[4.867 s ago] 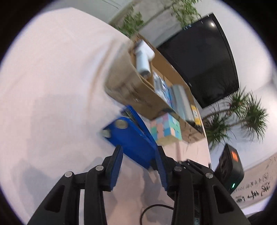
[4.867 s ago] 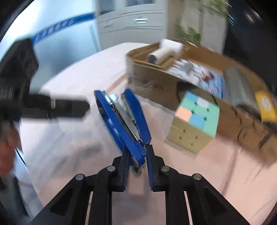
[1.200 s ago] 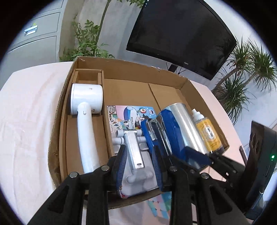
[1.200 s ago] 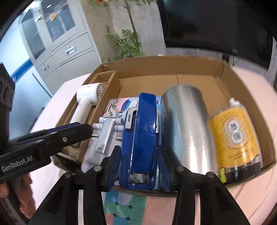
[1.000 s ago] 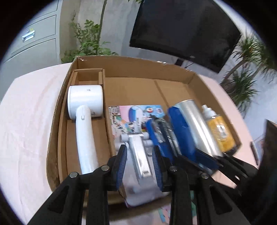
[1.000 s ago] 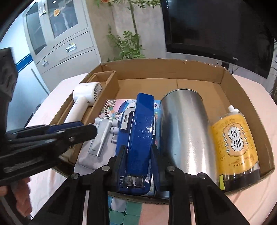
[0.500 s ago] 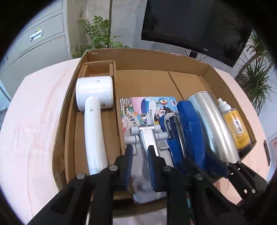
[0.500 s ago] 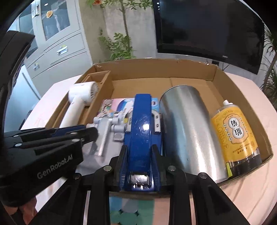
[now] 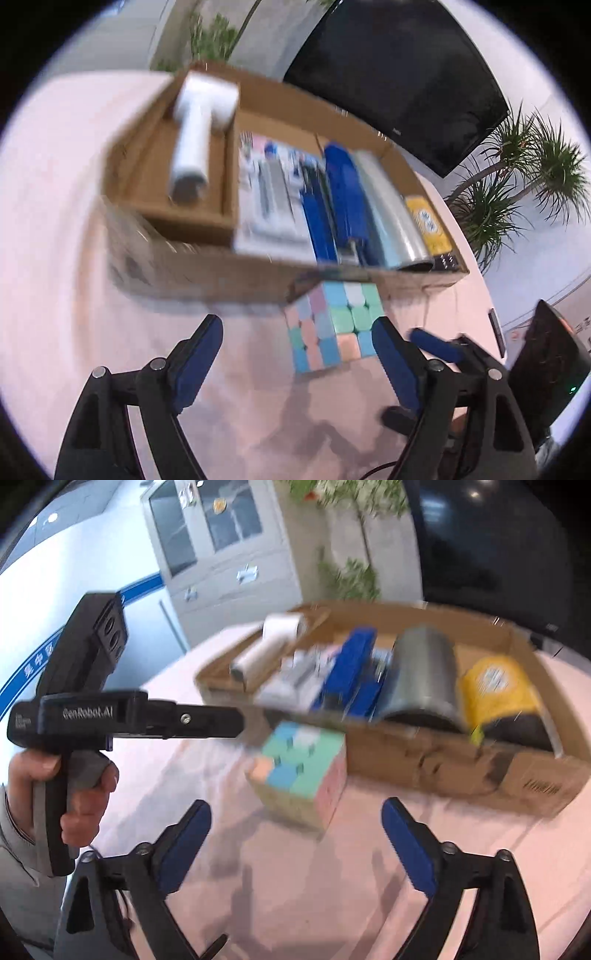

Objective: Organize rigid objects
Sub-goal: 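Grasp the pastel Rubik's cube with both tools and lift it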

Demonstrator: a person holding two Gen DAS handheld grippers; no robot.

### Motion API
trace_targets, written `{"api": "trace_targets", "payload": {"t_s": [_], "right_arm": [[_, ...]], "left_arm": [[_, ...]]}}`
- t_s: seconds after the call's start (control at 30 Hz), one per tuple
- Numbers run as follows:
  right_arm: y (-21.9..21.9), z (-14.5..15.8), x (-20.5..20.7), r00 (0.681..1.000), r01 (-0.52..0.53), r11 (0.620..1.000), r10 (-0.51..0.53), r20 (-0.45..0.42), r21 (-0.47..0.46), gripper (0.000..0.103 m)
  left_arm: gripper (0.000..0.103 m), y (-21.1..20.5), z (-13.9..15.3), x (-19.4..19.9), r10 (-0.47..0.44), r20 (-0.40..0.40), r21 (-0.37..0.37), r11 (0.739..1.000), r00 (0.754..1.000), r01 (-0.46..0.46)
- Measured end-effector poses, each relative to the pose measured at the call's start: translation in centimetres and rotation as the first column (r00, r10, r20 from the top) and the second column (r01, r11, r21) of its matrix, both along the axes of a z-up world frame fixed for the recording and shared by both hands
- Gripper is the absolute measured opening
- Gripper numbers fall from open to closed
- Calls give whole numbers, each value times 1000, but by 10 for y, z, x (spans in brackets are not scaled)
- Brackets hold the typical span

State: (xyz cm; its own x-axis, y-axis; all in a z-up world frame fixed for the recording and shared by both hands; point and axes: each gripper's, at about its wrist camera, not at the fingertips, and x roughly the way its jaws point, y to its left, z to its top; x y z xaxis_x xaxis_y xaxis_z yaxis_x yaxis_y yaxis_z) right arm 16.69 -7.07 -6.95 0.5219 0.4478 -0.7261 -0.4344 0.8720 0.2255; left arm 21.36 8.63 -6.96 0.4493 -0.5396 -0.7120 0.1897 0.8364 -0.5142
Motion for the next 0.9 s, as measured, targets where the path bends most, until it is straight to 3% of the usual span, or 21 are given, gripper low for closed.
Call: {"api": "trace_targets", "payload": {"t_s": [0.03, 0.1, 0.13, 0.17, 0.23, 0.37, 0.7, 0.8, 0.9], "right_arm": [[1, -7, 7, 1000, -15, 1000, 15, -16, -1, 77], [3, -14, 17, 999, -23, 1000, 22, -36, -8, 60], [6, -16, 19, 999, -31, 999, 30, -43, -8, 44], [7, -17, 22, 998, -40, 999, 40, -48, -2, 38], [10, -17, 22, 998, -44, 999, 44, -38, -19, 38], [12, -8, 11, 999, -33, 999, 33, -3, -26, 34], [20, 77, 4, 984, -47, 999, 44, 173, 16, 34], [23, 101, 32, 970, -60, 998, 52, 238, 26, 34], [28, 112, 87, 966, -70, 997, 61, 252, 26, 34]], "left_arm": [[80, -5, -5, 1, -21, 0, -22, 1000, 1000, 21], [65, -17, -13, -2, -52, -10, -39, 998, 999, 51], [62, -19, -16, -4, -64, -6, -53, 997, 998, 64], [55, -22, -18, -4, -80, -3, -97, 992, 997, 80], [54, -23, -17, -5, -62, 4, -95, 993, 998, 62], [34, -24, -2, -19, -45, 40, -44, 998, 998, 47], [35, -14, 80, -32, 31, 185, -12, 999, 982, -30], [35, -8, 111, 3, 40, 251, -4, 999, 967, -41], [35, -8, 120, 54, 34, 274, 34, 998, 961, -45]]}}
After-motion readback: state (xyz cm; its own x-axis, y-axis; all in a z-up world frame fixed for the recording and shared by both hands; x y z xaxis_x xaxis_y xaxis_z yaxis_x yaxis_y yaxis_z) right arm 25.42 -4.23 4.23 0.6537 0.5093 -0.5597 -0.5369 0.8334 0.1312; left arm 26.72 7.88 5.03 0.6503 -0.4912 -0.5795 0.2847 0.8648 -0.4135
